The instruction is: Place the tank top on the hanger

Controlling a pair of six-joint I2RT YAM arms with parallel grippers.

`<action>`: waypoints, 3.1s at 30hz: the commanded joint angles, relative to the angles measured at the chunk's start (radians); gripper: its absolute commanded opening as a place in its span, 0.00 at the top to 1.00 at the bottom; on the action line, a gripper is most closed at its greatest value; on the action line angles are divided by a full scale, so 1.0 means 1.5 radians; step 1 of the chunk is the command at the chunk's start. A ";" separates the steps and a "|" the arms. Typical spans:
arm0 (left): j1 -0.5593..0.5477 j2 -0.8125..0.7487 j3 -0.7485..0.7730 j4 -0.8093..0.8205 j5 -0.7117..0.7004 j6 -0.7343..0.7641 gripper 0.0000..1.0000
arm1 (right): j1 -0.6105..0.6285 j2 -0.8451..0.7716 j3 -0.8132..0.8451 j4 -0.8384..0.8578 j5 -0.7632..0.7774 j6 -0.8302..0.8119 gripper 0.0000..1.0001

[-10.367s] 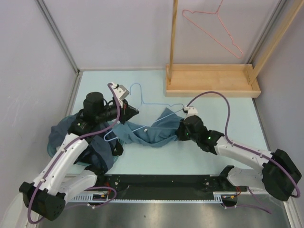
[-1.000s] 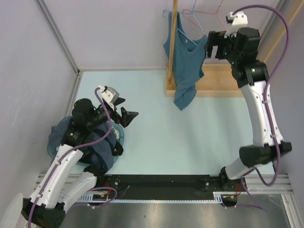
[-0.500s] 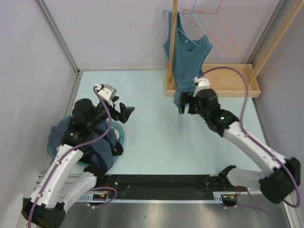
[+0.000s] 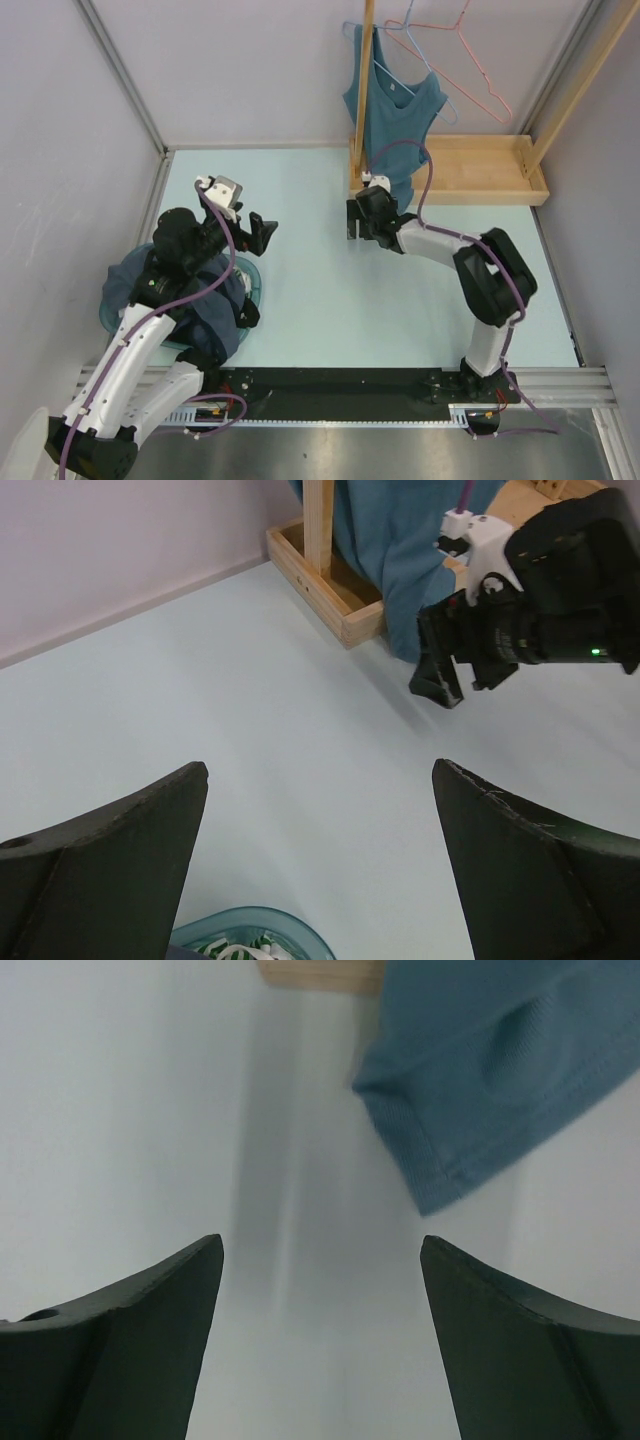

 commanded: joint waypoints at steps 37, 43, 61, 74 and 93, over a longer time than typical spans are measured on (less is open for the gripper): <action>0.004 -0.024 -0.007 0.017 0.005 -0.009 0.00 | -0.124 0.167 0.258 -0.028 -0.021 -0.045 1.00; 0.004 -0.028 -0.008 0.017 0.001 -0.008 0.01 | -0.169 0.213 0.454 -0.087 -0.006 -0.082 1.00; 0.005 -0.019 -0.004 0.012 -0.001 -0.012 0.01 | -0.180 0.268 0.547 -0.053 -0.027 -0.126 0.13; 0.005 -0.030 -0.007 -0.002 -0.067 -0.036 0.01 | -0.077 -0.014 0.217 0.081 -0.135 -0.176 0.10; 0.173 -0.178 -0.102 -0.044 -0.065 -0.116 0.01 | -0.222 -0.632 -0.217 -0.149 -0.214 -0.060 0.09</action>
